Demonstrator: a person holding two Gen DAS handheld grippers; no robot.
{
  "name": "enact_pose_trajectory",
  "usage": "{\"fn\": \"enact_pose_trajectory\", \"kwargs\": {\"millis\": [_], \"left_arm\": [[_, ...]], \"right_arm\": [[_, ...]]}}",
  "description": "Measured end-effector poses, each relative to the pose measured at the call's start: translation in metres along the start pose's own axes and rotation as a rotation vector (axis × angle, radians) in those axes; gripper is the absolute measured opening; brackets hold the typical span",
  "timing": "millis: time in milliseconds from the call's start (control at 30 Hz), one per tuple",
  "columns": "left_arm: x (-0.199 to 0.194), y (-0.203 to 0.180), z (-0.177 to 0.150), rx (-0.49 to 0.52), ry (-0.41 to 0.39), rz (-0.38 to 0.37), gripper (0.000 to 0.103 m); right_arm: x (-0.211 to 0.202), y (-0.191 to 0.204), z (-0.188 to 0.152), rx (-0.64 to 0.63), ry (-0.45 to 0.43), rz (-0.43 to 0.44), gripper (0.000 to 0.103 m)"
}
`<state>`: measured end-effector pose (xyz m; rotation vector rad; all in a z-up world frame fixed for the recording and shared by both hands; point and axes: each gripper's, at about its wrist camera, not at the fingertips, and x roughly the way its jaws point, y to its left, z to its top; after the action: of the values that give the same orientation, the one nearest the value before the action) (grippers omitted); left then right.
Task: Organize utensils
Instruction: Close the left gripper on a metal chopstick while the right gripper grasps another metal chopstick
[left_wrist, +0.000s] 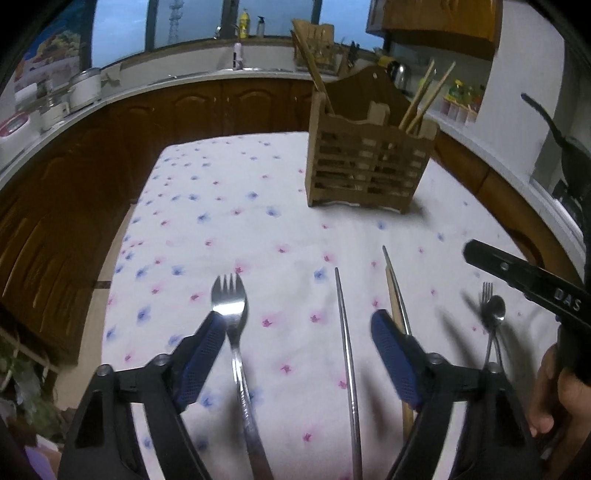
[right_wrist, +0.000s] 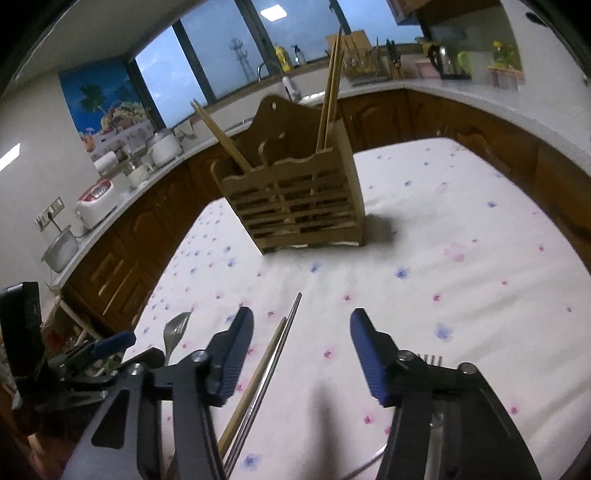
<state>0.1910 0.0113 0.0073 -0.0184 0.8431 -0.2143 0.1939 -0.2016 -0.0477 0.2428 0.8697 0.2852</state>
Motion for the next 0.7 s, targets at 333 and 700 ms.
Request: {"fn": "enact_pose_trajectory", "kwargs": {"millis": [333, 700], "left_arm": [[0.044, -0.006, 0.016, 0.015, 0.076, -0.027, 0.049], [0.080, -0.011, 0.030, 0.032, 0.141, -0.071, 0.037]], "right_arm": [[0.053, 0.001, 0.008, -0.021, 0.128, -0.004, 0.021], [0.090, 0.006, 0.014, -0.091, 0.224, -0.018, 0.015]]}}
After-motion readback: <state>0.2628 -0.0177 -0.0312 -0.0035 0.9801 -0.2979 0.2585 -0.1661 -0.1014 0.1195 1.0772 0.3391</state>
